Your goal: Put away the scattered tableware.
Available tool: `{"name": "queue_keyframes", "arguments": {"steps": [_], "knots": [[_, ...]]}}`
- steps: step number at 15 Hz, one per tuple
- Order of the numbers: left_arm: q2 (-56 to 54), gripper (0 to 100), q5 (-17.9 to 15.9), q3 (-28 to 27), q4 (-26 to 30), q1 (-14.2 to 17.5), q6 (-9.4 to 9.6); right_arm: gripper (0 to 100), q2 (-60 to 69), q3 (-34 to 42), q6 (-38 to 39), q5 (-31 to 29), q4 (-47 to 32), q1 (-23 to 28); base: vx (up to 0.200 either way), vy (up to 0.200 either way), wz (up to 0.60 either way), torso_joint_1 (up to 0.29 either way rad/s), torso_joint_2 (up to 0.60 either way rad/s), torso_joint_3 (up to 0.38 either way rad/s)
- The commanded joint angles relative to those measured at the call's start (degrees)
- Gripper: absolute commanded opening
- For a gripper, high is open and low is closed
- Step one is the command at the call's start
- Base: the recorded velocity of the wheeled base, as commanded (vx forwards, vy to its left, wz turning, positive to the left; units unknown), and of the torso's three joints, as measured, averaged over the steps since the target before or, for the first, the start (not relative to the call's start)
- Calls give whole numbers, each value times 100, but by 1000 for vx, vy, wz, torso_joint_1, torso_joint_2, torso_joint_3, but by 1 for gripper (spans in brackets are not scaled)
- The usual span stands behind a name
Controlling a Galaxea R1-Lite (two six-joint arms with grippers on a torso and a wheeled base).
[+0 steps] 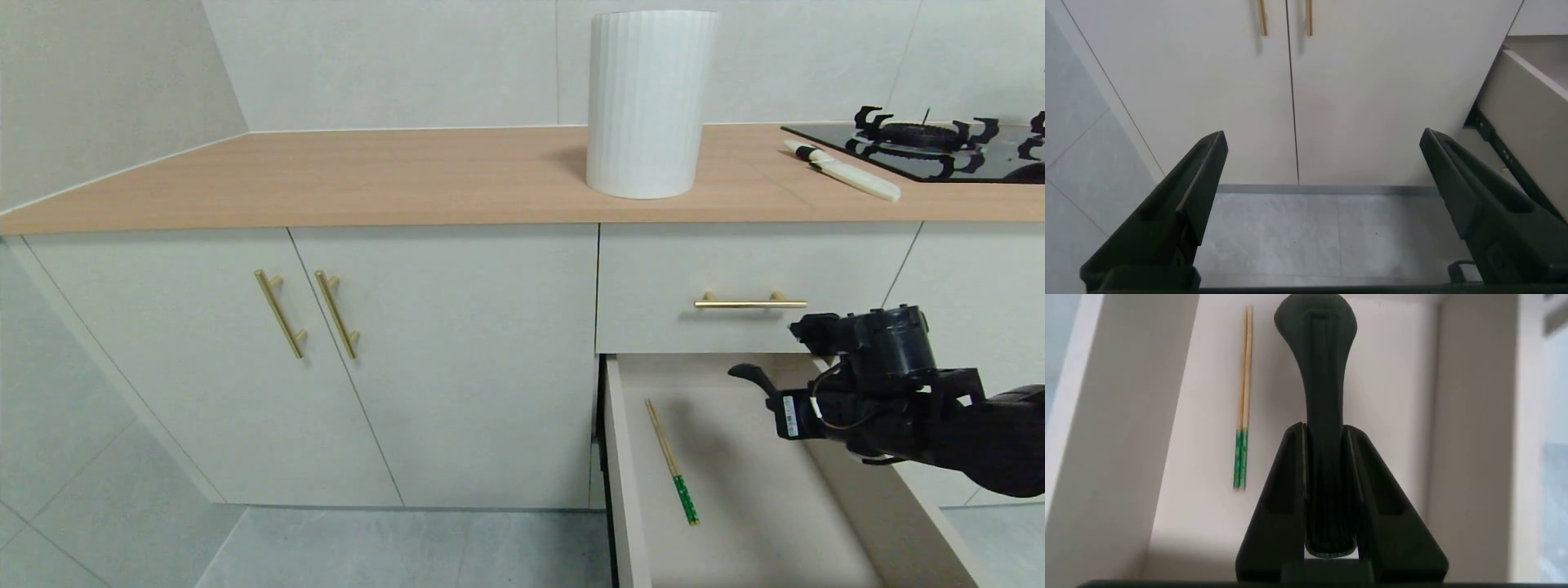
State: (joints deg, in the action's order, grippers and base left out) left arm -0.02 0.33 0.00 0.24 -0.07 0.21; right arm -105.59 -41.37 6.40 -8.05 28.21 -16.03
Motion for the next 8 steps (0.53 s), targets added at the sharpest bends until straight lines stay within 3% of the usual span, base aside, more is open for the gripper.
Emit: {"name": "queue_keyframes", "arguments": {"steps": [1,8], "knots": [[2,100,2,0,2,-1,6,0,-849,95,2,-13,422,3,0,0,0,0,0,0],[2,100,2,0,2,-1,-3,0,-2404,165,-25,-312,1952,-5,0,0,0,0,0,0]]}}
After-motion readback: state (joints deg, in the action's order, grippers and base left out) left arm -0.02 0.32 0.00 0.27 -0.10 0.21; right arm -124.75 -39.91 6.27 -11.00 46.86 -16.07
